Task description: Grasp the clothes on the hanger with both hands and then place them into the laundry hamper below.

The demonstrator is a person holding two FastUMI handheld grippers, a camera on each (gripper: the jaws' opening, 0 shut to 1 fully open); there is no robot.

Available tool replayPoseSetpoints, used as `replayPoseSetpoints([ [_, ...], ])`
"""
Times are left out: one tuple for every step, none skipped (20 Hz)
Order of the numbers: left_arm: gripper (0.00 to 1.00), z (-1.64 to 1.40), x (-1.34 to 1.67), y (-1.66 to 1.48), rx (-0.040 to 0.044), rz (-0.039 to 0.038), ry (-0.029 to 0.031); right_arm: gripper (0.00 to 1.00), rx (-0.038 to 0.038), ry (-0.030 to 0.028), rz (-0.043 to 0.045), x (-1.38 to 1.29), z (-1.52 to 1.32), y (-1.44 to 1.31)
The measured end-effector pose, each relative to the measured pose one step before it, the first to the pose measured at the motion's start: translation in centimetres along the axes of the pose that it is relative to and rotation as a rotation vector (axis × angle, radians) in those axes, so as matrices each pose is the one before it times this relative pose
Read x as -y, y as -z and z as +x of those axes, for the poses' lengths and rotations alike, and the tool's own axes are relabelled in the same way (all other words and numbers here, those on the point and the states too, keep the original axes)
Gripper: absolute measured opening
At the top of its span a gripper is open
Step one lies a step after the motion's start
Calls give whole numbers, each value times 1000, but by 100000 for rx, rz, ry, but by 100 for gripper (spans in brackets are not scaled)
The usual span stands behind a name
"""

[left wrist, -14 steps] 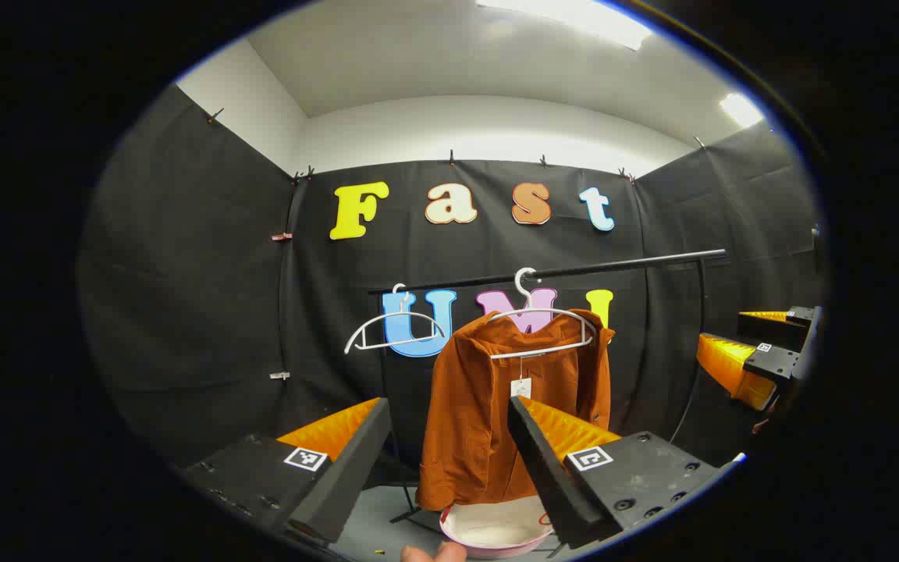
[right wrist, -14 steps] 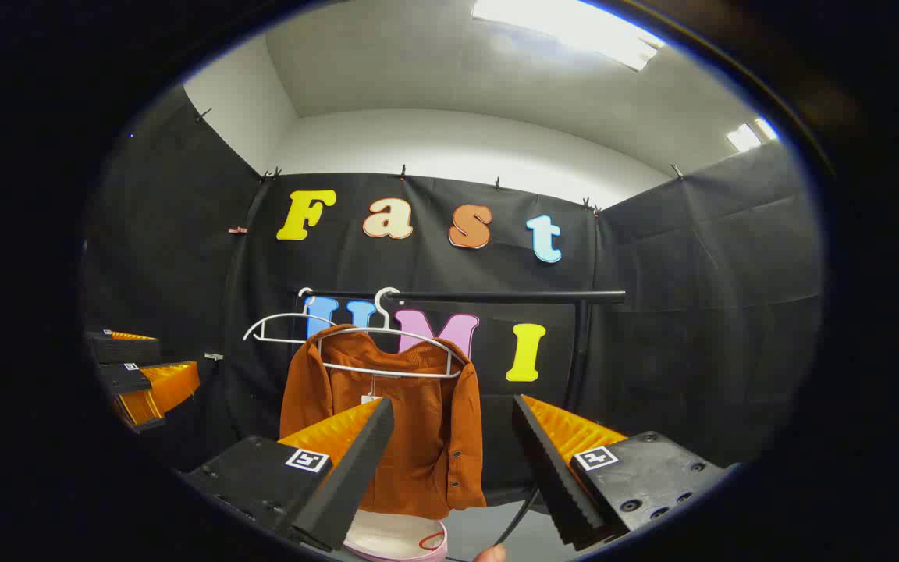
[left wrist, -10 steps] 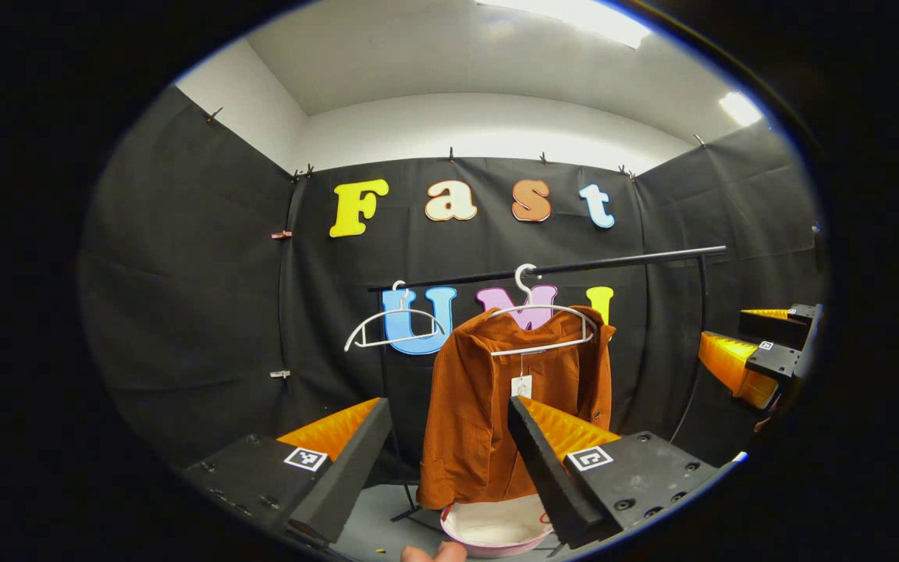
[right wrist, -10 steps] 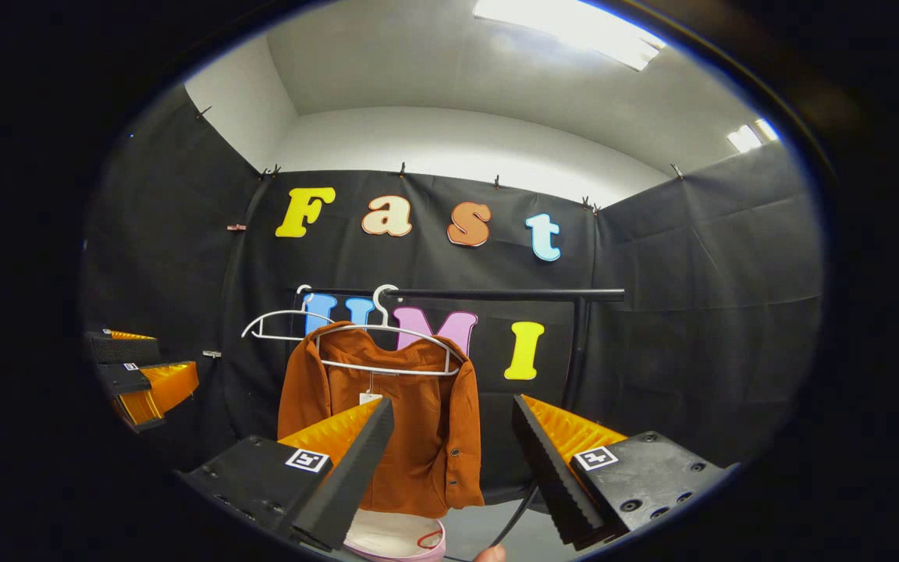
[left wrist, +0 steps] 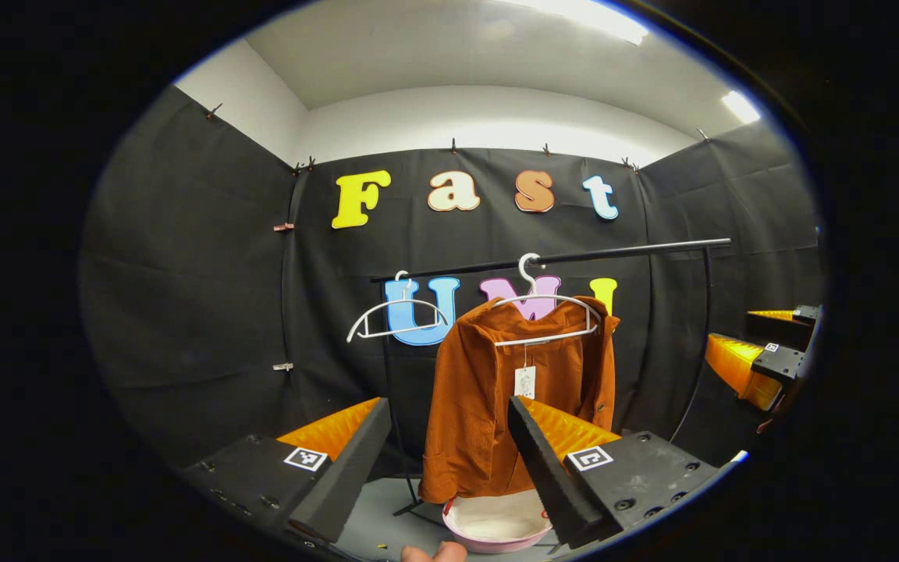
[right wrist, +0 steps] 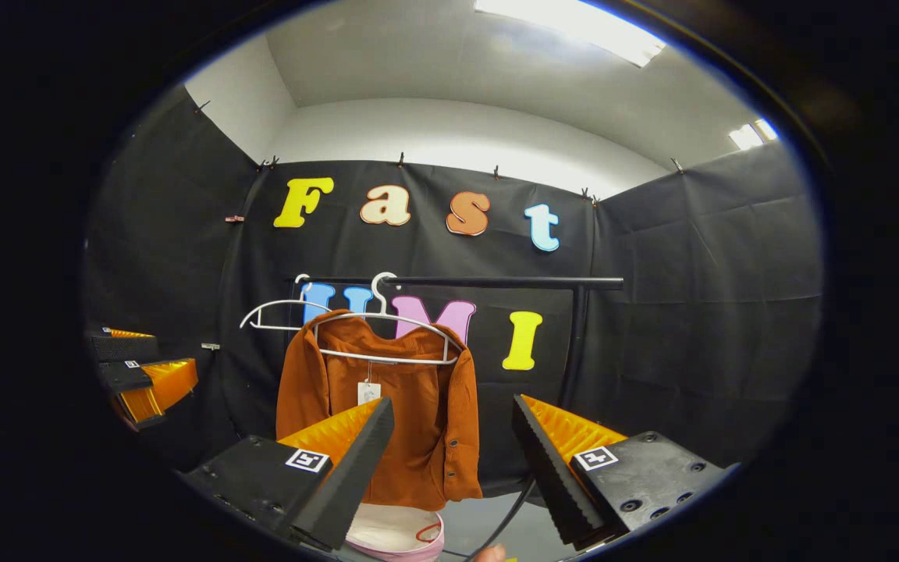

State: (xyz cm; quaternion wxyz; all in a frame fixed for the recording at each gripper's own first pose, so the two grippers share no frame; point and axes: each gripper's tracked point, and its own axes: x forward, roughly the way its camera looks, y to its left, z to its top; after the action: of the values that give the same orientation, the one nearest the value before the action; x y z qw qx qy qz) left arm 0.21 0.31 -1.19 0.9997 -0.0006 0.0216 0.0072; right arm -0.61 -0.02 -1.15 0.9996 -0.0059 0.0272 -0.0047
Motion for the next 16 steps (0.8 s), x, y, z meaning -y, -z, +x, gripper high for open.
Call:
replayPoseSetpoints([
  [96, 7, -53, -75, 118, -179, -137, 98, 11, 11, 119, -49, -34, 17],
  [96, -38, -24, 110, 51, -43, 38, 98, 103, 90, -49, -21, -75, 24],
  [96, -19, -49, -26, -44, 151, -50, 98, 188, 63, -207, -2, -106, 54],
  [96, -41, -45, 178, -152, 201, -135, 98, 66, -108, -111, -106, -17, 21],
  [98, 1, -60, -53, -263, 71, -100, 98, -34, -61, -5, -80, -10, 74],
  [96, -17, -88, 90, -143, -183, -25, 98, -269, -153, 21, -115, 70, 21],
  [98, 55, -43, -71, -19, -368, 163, 98, -255, 58, 41, -96, -108, 95],
  [98, 67, 81, 10, 69, -395, 477, 98, -343, 263, 140, -86, 108, 88],
  [98, 169, -5, 23, 62, -147, 402, 98, -236, 315, 179, -113, 82, 108],
  [96, 308, -65, 22, 117, 2, 631, 98, 50, 295, -58, -208, 255, -4],
  [95, 346, 25, -34, 33, -55, 740, 98, 143, 539, -420, -21, 249, 31],
  [95, 478, 99, 11, 427, -258, 947, 98, 273, 376, -692, -148, 493, -36],
  [98, 546, 129, -142, 488, -404, 950, 98, 134, 480, -719, -156, 521, 73],
  [96, 653, 221, -5, 697, -494, 1110, 98, 213, 102, -264, -181, 651, 96],
  [98, 1108, 305, 129, 779, -146, 877, 98, 691, 357, 142, -85, 744, -14],
  [96, 968, 269, 142, -65, 204, 449, 98, 64, 387, -29, 7, 696, 120],
])
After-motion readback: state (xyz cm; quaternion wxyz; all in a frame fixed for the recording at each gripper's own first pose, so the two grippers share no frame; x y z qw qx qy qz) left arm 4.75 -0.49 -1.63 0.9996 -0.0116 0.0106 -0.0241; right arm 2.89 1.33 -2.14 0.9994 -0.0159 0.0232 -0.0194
